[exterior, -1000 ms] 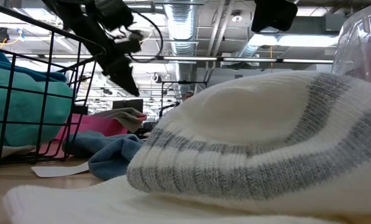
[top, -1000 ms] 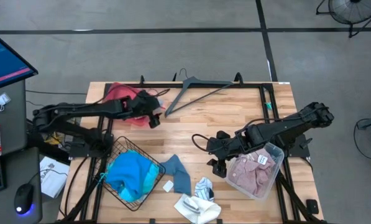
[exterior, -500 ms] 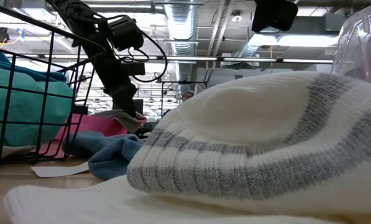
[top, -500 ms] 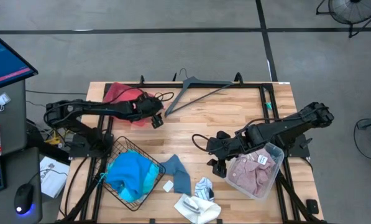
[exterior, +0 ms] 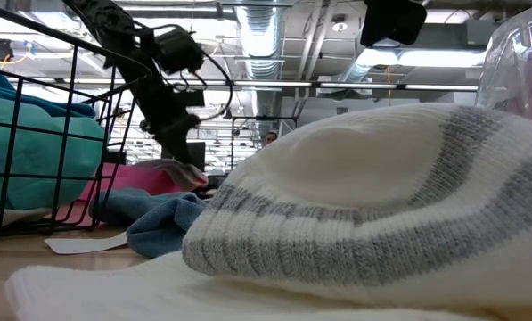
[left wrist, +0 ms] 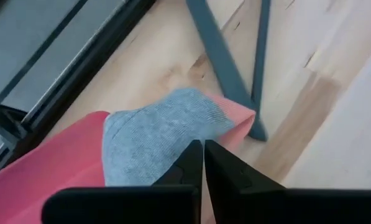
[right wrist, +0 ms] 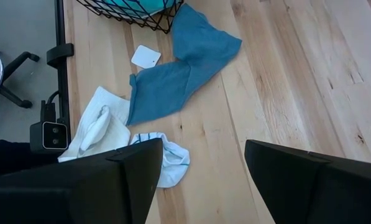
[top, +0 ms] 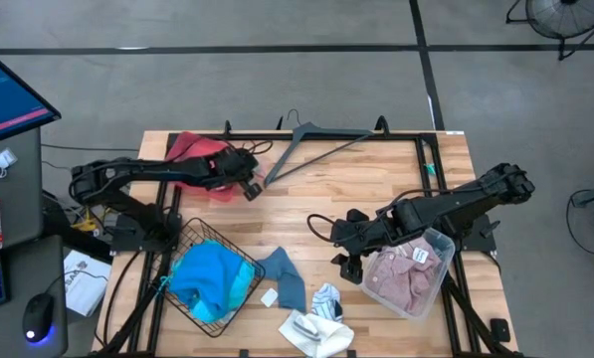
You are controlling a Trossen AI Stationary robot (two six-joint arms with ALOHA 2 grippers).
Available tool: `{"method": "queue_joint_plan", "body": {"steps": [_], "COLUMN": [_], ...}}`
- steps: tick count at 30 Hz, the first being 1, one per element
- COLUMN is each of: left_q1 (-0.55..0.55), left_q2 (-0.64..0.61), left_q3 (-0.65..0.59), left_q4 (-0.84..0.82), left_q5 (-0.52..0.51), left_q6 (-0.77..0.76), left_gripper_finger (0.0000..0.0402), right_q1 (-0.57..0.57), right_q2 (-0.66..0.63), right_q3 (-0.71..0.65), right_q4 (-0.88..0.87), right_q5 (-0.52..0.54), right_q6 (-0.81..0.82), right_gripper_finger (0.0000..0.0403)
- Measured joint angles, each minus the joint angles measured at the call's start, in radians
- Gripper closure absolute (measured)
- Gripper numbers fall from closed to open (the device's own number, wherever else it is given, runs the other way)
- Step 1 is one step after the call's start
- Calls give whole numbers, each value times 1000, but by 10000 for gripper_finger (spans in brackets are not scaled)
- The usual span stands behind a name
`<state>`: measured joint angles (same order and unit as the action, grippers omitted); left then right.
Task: Pick & Place Cloths
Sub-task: Put the gray sock into the red bin
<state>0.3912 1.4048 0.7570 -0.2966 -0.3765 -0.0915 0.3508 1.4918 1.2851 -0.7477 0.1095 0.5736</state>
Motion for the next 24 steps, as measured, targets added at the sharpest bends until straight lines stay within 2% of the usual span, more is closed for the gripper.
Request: {"method": "queue_joint_plan", "body": {"steps": [5, 10, 15, 19, 24], "left_q1": [-6, -3, -3, 8, 20], "left_q2": [-102, -251, -386, -446, -460], "left_q3": [0, 0, 0, 0, 0], "left_q4": [-3, -56, -186, -293, -366], "left_q5": [-11, -93, -175, -185, -183], "left_q6": [-4, -22, -23, -28, -47], "left_gripper_finger": [401, 401, 401, 401, 401], "right_q1": [0, 0, 0, 0, 0], "right_q2": [0, 0, 0, 0, 0], "right_q3": [0, 0, 0, 0, 0], "right_q4": [0, 0, 0, 0, 0], "right_q5": [0, 0, 0, 0, 0], "right_q6": [-5, -5, -5, -7, -7], "right_gripper_finger": [178, 178, 178, 178, 178]}}
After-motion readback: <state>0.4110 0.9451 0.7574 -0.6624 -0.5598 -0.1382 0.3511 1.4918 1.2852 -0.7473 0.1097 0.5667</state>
